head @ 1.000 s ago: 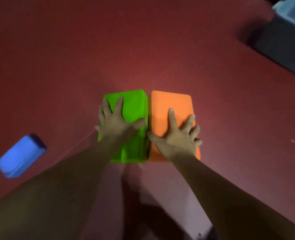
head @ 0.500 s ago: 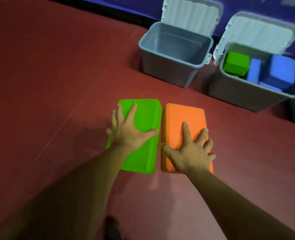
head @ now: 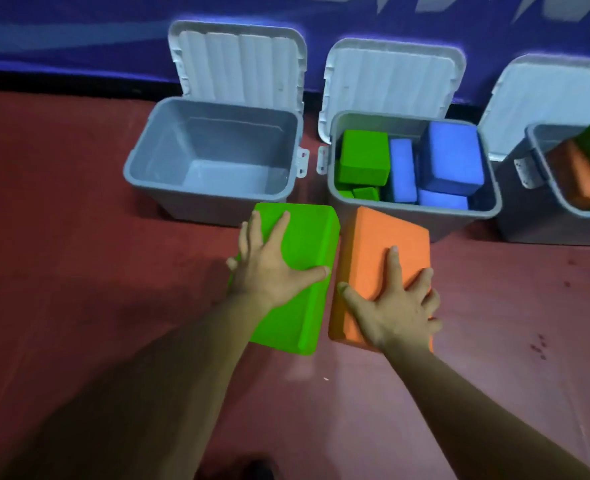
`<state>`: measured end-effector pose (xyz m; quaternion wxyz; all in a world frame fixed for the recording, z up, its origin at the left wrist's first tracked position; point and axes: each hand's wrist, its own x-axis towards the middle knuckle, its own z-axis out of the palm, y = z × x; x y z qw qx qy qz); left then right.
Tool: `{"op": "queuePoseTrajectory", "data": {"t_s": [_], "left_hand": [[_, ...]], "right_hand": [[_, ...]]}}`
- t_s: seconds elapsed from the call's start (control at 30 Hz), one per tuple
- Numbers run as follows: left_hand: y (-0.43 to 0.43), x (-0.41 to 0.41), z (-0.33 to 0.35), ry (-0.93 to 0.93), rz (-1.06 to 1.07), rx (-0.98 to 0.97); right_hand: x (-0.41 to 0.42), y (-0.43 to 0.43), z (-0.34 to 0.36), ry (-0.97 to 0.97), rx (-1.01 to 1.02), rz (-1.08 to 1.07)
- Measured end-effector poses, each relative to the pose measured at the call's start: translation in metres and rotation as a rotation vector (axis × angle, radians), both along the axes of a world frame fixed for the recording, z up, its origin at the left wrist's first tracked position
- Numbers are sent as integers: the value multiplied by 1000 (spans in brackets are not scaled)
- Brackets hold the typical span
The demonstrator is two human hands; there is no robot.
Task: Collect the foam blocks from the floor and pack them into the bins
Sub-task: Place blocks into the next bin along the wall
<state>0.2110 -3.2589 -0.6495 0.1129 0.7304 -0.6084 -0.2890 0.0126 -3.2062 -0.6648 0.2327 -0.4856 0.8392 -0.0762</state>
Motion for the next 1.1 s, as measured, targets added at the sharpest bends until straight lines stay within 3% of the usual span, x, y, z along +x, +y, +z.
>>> {"op": "queuePoseTrajectory", "data": {"t_s": [0.3,0.63,0.83,0.97,1.1], "left_hand": [[-190,-164,-12,39,-131,12],[-383,-289,-67,-86,-46,48],[-418,-309,-92,-67,-20,30],[-417,-297,-105,-75,-25,6],[-404,-269,-108,-87,9,-9]], "right_hand": [[-148,-169,2,22,-105,-163],[-265,-346,-41,-5,-113,-135],[-277,-408,-56,-20,-23,-10],[-265,-428,-77,15,85,71],[-250,-430,-81,43,70,134]]}}
